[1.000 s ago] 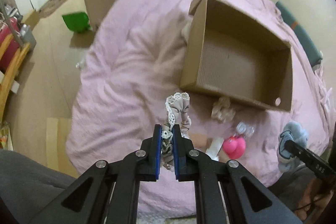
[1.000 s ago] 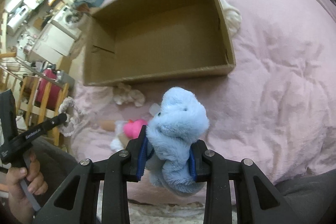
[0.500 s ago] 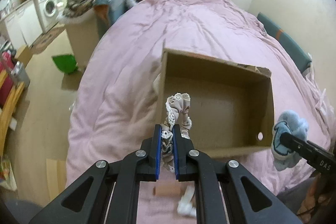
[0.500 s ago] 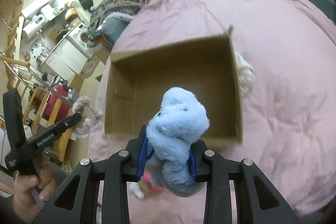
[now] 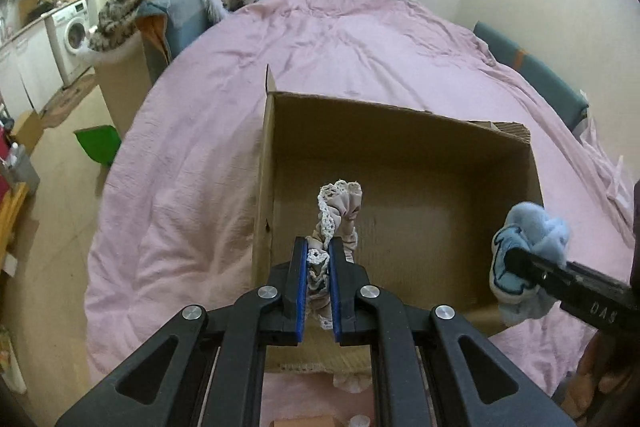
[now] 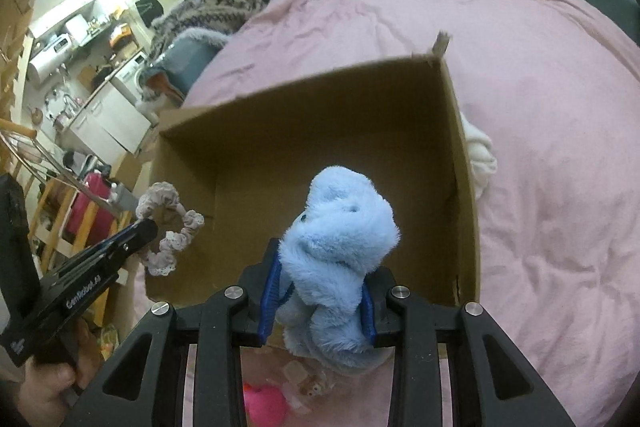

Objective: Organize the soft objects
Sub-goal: 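Carry both scrunchies over the box and open both tools to drop them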

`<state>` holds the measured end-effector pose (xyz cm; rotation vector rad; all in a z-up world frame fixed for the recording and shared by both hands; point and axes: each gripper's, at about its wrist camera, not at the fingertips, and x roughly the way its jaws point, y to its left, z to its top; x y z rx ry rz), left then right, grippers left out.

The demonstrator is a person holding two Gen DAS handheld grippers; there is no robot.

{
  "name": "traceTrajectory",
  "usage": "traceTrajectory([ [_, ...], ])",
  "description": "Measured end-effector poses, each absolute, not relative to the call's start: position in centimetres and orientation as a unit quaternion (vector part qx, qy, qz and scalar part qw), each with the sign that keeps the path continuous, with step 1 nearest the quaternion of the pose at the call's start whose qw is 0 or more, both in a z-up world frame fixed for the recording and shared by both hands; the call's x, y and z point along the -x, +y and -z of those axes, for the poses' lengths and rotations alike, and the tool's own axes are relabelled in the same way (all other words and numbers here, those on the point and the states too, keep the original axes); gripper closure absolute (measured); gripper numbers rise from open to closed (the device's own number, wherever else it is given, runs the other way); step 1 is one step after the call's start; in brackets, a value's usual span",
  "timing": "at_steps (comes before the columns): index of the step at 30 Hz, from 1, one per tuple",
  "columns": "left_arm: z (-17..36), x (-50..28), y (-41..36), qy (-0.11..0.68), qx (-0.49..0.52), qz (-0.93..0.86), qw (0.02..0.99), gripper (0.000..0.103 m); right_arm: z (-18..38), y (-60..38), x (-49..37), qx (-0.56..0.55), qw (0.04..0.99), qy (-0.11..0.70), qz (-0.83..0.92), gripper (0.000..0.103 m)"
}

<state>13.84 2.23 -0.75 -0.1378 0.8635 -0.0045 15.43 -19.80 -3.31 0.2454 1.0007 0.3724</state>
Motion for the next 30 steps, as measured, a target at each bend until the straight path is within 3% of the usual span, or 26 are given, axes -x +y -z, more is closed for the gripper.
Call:
traceTrajectory([
  [21, 1.9, -13.4, 1.0, 0.406, 0.039, 0.018, 0.913, 0.093, 4.6, -18.2, -14.9, -0.081, 0.851, 0.487, -0.178, 0.059],
  [27, 2.0, -13.3, 0.8, 0.411, 0.039, 0.023, 0.910, 0.091, 4.4, -18.3, -15.1, -0.090, 0.853, 0.481, -0.182, 0.054],
  [30, 1.9, -13.2, 0.6, 0.412, 0.036, 0.029, 0.910, 0.082, 4.3, -18.3, -15.0, -0.092, 0.854, 0.478, -0.182, 0.051],
])
